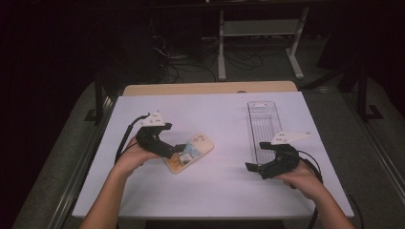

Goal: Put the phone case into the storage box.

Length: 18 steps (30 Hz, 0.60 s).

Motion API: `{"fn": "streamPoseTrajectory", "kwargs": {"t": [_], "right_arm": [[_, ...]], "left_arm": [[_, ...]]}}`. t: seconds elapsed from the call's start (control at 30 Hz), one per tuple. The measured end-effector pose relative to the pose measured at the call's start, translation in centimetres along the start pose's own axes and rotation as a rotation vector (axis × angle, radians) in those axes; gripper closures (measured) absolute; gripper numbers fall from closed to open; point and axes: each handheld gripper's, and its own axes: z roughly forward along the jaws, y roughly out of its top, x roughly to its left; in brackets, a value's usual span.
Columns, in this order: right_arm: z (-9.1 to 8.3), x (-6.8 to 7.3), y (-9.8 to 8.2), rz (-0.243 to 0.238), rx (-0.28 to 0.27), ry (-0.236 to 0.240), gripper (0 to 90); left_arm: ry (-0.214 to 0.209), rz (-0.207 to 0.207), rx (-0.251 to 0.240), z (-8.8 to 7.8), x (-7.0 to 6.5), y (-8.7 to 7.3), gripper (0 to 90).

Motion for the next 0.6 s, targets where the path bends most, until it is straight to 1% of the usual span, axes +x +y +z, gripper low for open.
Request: {"fn": "streamPoseTrajectory", "kwargs": {"t": [0.07, 0.1, 0.2, 0.23, 0.27, 0.3, 0.37, 0.4, 0.43, 0.5, 0.6], "right_arm": [[0.0, 0.0, 0.0, -0.001, 0.0, 0.0, 0.5], [0.0, 0.0, 0.0, -0.001, 0.0, 0.0, 0.5], [0.0, 0.0, 0.0, -0.001, 0.002, -0.001, 0.5], [0.0, 0.0, 0.0, -0.001, 0.002, -0.001, 0.5], [0.0, 0.0, 0.0, -0.002, 0.002, -0.001, 0.5], [0.0, 0.0, 0.0, -0.002, 0.002, -0.001, 0.5], [0.0, 0.0, 0.0, -0.002, 0.002, 0.0, 0.5], [0.0, 0.0, 0.0, -0.003, 0.002, -0.001, 0.5], [0.0, 0.0, 0.0, -0.004, 0.002, -0.001, 0.5], [0.0, 0.0, 0.0, -0.006, 0.002, -0.002, 0.5], [0.1, 0.1, 0.0, -0.011, 0.002, -0.003, 0.5]], "left_arm": [[0.004, 0.004, -0.001, 0.1, 0.1, 0.3, 0.0], [0.005, 0.0, -0.011, 0.2, 0.2, 0.4, 0.0], [0.018, -0.004, -0.013, 0.4, 0.4, 0.9, 0.0], [0.013, -0.011, -0.019, 0.5, 0.5, 1.0, 0.0], [0.015, -0.008, -0.018, 0.6, 0.5, 1.1, 0.0], [0.02, -0.012, -0.015, 0.6, 0.5, 1.2, 0.0], [0.02, -0.025, -0.024, 0.7, 0.6, 1.3, 0.0], [0.027, -0.023, -0.026, 0.8, 0.8, 1.3, 0.0], [0.029, -0.038, -0.034, 0.9, 0.7, 1.3, 0.0], [0.036, -0.038, -0.041, 0.9, 0.9, 1.3, 0.0], [0.052, -0.057, -0.049, 1.0, 1.2, 1.3, 0.0]]}}
